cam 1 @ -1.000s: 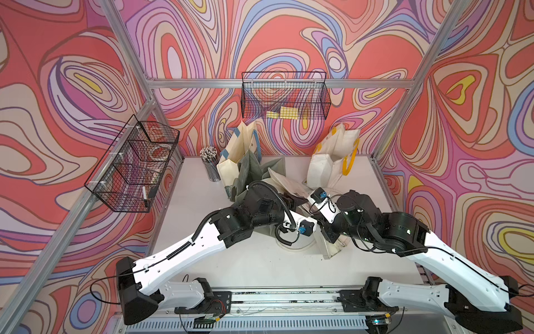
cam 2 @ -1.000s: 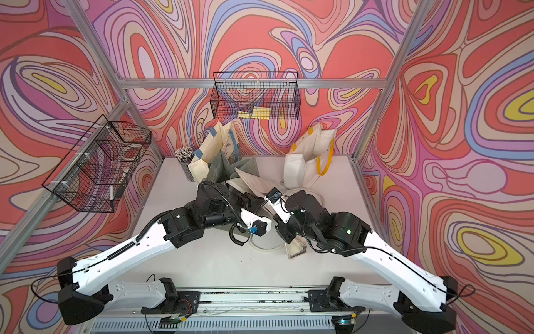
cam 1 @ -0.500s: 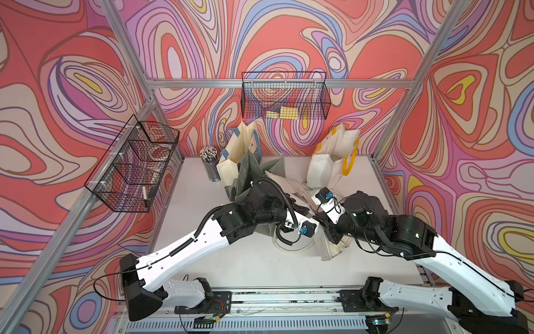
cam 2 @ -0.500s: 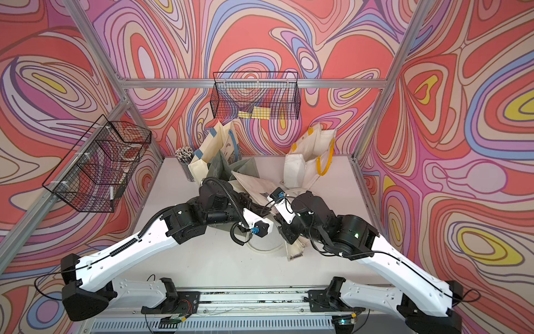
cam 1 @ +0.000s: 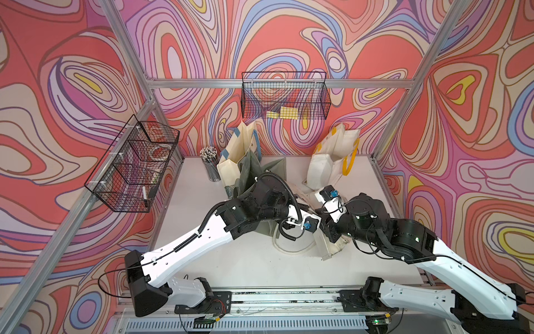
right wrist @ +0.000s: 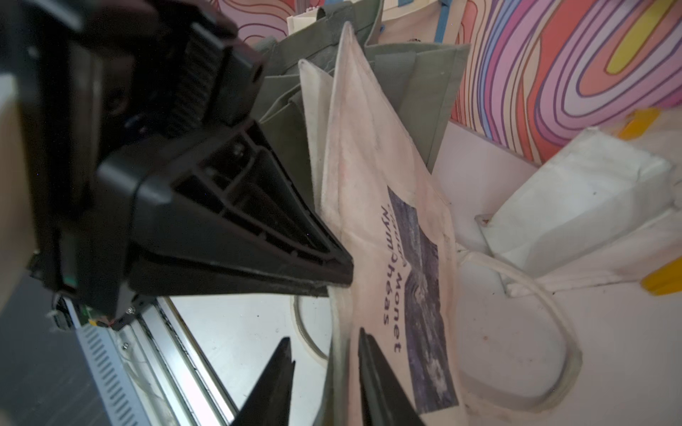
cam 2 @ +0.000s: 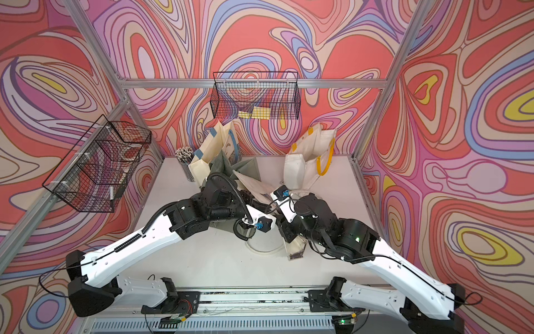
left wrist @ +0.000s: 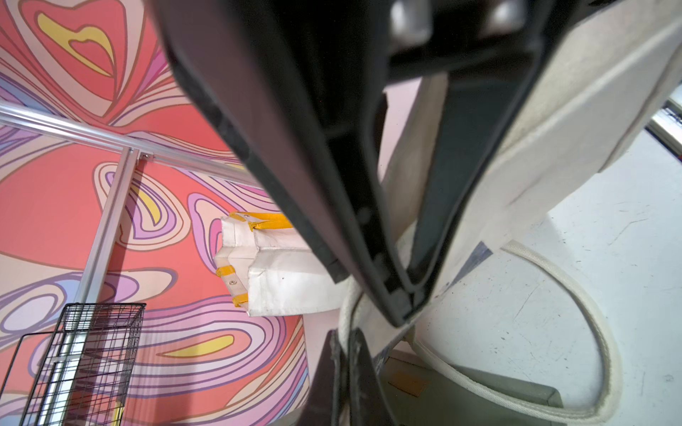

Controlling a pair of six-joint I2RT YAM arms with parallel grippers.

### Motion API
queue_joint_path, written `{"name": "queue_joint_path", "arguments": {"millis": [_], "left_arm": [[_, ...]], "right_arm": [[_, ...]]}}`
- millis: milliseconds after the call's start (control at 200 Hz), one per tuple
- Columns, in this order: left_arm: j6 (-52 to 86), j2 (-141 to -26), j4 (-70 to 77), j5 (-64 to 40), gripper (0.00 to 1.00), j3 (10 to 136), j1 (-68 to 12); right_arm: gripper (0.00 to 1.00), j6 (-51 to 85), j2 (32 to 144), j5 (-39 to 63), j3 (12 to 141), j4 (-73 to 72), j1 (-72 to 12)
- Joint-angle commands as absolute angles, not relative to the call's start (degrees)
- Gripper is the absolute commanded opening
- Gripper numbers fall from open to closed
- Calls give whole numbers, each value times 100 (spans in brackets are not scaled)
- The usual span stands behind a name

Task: Put away the canvas bag
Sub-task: Press the canvas bag.

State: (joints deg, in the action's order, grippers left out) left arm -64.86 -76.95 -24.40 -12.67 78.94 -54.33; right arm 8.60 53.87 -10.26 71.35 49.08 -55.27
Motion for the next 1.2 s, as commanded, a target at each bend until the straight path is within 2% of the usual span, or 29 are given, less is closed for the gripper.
{"name": "queue_joint_path", "arguments": {"millis": [0,165,596,926,1097,1197], "left_arm": [[-6272,-7680,-2232,-946,0,8112,-5364],[-6138,-7703,-2098,-719,0,8154,-5318],[-5943,-7996,-1973,-253,0,8604,-5203],[-5744,-8073,-1916,-162,0,8873,-5115],[-5687,-8016,-1833,-195,0,8854,-5090],[-5693,-7982,-1859,-260,0,8846,-5075]], "right_arm": [[42,1492,5118,-1543,6881,4650,-5546],[48,1705,4951,-1756,6861,4908,-5546],[54,1766,5486,-2109,7769,5825,-5546],[60,2018,5639,-2361,7963,6295,-5546],[60,2127,5590,-2527,7928,6519,-5546],[55,2029,5577,-2496,7893,6574,-5545]]}}
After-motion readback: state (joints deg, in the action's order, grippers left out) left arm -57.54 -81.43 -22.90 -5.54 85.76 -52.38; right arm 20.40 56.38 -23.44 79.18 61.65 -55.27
